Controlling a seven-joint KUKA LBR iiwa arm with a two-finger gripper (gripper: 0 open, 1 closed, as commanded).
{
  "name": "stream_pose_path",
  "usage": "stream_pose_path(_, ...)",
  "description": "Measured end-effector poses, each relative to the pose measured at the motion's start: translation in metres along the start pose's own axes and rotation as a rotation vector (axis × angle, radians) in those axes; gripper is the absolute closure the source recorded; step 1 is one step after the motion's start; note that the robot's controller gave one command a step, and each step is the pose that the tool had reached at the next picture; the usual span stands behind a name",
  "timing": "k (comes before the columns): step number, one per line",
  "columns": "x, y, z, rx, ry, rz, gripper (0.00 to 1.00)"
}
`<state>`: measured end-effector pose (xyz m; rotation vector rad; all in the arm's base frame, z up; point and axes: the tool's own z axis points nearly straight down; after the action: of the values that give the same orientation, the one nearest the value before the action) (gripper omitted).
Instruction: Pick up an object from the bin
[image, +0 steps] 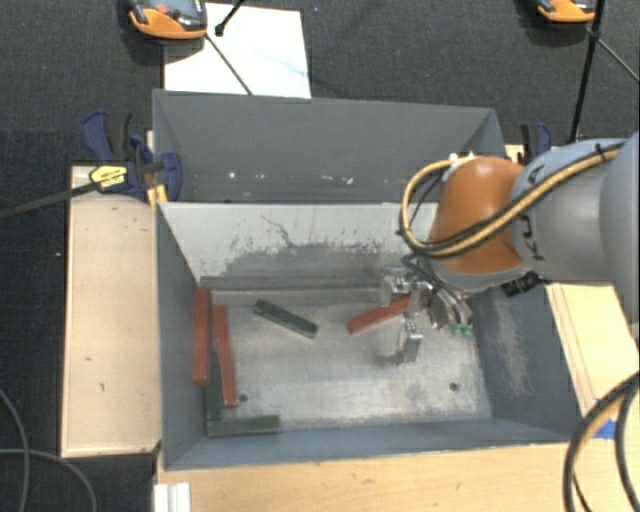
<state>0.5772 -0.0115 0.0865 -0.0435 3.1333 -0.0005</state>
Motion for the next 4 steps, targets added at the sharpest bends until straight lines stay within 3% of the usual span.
stream_pose_path(1,-0.0082,-0.0235,0.0141,-0.001,0.001,0.09,1.0)
stream_pose_path(2,-0.007,-0.0235,0.0157,0.0,0.004,0.085,0.0)
stream_pose_path(3,-0.007,-0.0234,0.0157,0.0,0.005,0.084,1.0)
stream_pose_path(4,-0.007,-0.0234,0.0157,0.0,0.005,0.083,1.0)
